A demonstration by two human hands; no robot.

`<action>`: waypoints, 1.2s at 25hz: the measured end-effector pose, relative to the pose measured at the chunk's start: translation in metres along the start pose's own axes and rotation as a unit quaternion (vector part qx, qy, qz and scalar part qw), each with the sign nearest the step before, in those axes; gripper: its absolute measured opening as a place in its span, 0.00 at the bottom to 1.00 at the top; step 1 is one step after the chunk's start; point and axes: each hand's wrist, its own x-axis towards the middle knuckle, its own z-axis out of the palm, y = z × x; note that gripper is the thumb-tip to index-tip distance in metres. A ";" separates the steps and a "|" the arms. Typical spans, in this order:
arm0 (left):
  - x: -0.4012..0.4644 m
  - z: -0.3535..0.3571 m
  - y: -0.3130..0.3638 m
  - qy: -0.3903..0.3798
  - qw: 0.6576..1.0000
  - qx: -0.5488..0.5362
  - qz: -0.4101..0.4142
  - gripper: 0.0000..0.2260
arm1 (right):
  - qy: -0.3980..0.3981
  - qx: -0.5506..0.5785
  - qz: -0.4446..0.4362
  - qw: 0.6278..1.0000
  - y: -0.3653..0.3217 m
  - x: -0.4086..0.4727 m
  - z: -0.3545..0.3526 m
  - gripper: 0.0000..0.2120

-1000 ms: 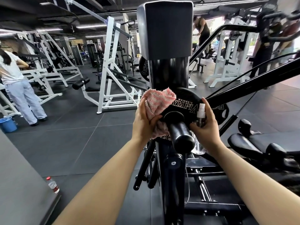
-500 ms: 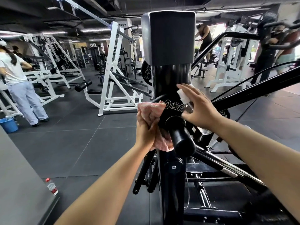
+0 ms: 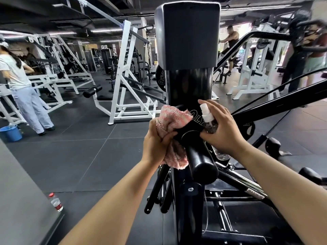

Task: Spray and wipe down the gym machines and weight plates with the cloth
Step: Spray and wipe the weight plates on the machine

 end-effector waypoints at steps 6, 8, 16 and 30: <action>0.007 -0.005 0.011 -0.037 0.999 0.016 0.016 0.19 | 0.067 0.098 0.093 0.989 0.010 -0.033 0.006 0.38; 0.006 -0.004 0.012 -0.035 0.999 0.017 0.012 0.20 | 0.094 0.123 0.121 0.981 0.012 -0.041 0.011 0.39; -0.020 0.004 -0.003 -0.013 0.983 -0.131 -0.129 0.16 | 0.114 0.140 0.155 0.971 0.009 -0.047 0.015 0.40; -0.044 -0.019 -0.023 -0.138 0.978 0.036 -0.149 0.22 | 0.056 0.079 0.188 0.977 0.008 -0.059 0.005 0.43</action>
